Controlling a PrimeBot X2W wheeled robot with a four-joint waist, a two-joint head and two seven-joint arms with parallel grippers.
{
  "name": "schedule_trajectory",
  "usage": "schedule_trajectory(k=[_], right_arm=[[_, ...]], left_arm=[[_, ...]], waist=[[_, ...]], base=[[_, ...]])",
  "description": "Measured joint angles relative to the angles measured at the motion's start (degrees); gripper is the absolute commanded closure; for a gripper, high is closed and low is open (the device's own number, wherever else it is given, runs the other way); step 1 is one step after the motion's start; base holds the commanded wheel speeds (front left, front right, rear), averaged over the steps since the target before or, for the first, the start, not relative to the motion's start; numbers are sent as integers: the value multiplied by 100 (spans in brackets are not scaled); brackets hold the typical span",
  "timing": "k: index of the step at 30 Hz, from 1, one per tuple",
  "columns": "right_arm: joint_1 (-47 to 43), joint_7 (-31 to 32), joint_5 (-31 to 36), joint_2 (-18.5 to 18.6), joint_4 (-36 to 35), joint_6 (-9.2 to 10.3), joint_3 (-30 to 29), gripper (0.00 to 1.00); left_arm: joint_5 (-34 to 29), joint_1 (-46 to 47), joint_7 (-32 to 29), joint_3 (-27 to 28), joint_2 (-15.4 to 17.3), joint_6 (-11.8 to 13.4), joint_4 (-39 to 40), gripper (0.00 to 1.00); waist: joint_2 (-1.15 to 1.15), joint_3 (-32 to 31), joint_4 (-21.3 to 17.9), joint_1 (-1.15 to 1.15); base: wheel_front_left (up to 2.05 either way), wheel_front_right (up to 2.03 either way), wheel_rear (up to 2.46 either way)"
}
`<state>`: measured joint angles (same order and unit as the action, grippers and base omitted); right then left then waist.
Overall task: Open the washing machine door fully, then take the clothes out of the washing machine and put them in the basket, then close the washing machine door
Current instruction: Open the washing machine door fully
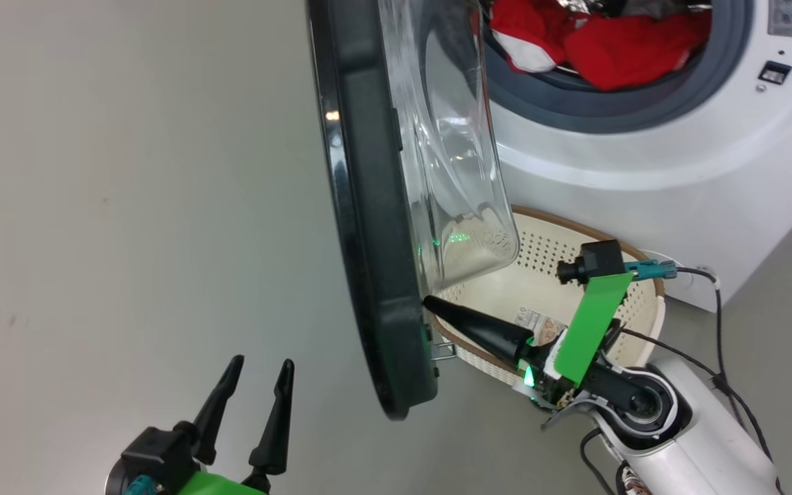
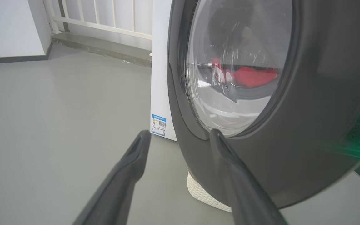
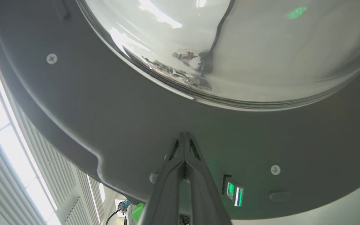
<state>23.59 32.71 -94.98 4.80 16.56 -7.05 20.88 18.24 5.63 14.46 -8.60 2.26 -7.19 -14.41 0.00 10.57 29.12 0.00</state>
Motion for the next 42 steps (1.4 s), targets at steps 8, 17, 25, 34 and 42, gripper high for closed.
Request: schedule_trajectory(k=[8,17,25,34,42], right_arm=[[-2,-248,-236,-11,-71,0,383,100],[7,-494,-448,-13,-87,0,680,100],[8,-611,-486,-16,-68,0,754,65],[-57,-964,38,-82,148,0,554,0],[-382,-1182,335,26,364,0,363,0]], left_arm=[[-1,-90,0,65,1,0,-8,0],[0,-130,0,175,1,1,3,0],[0,-218,0,202,1,2,14,0],[-2,-216,0,180,1,2,-4,0],[-10,-214,0,224,2,1,-25,0]], waist=[[0,-114,212,0],[0,-130,233,0],[0,-161,222,0],[0,-239,183,0],[0,-250,-4,0]], base=[[0,0,0],[0,0,0],[0,0,0],[0,0,0],[0,0,0]])
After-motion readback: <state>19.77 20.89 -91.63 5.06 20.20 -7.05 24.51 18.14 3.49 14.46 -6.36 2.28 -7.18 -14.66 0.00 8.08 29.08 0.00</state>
